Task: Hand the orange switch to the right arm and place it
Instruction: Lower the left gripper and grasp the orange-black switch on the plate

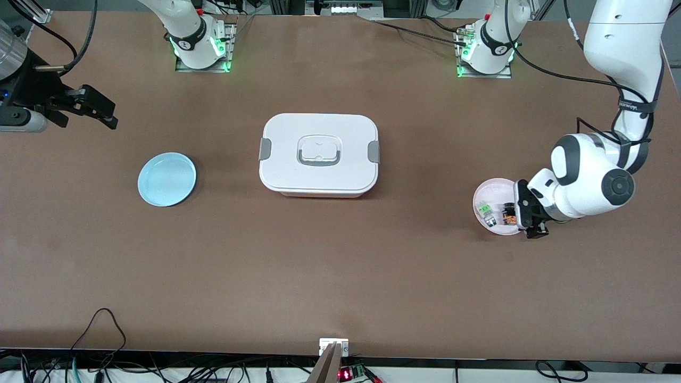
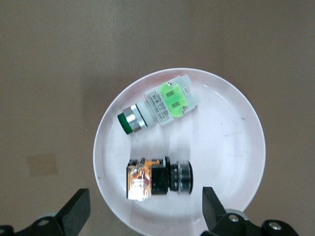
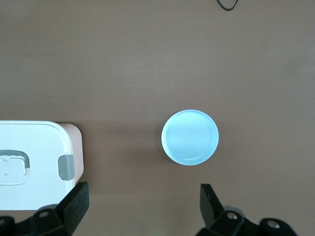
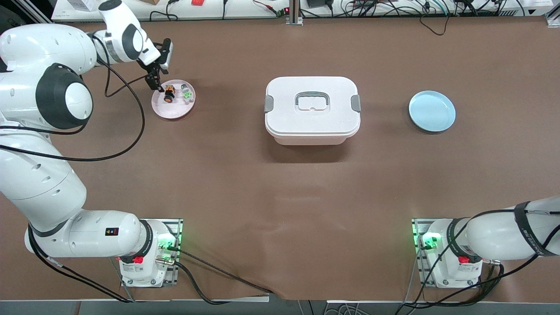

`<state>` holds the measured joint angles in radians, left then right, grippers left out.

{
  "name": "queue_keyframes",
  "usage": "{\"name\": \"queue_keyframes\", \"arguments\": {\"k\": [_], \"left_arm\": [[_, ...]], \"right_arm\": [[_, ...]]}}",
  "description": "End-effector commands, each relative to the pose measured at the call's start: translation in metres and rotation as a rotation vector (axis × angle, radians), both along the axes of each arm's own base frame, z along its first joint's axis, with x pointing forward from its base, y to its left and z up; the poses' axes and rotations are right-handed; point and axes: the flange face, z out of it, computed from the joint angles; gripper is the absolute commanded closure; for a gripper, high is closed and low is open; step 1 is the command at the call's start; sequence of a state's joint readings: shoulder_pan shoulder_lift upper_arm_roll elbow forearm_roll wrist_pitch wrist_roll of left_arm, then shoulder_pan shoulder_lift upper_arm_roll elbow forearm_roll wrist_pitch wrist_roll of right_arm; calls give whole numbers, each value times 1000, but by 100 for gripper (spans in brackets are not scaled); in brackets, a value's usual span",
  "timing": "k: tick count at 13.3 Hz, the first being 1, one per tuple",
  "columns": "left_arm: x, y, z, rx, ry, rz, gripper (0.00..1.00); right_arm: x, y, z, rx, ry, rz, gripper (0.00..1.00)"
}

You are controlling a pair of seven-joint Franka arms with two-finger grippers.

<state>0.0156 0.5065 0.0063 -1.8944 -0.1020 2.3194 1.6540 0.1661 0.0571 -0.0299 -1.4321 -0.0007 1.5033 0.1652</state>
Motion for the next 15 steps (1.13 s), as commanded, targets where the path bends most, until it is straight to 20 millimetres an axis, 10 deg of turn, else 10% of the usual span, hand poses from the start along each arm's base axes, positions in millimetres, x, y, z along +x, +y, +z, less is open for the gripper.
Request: {"name": "queue_keyframes", "arguments": {"k": [1, 15], "left_arm": [[-6, -2, -11, -21, -45, -31, 0], [-22, 13, -59, -74, -84, -30, 0]], "right_arm": [[-1, 2, 6, 7, -10, -12, 0], [-3, -3, 7, 1, -4, -21, 0]]}}
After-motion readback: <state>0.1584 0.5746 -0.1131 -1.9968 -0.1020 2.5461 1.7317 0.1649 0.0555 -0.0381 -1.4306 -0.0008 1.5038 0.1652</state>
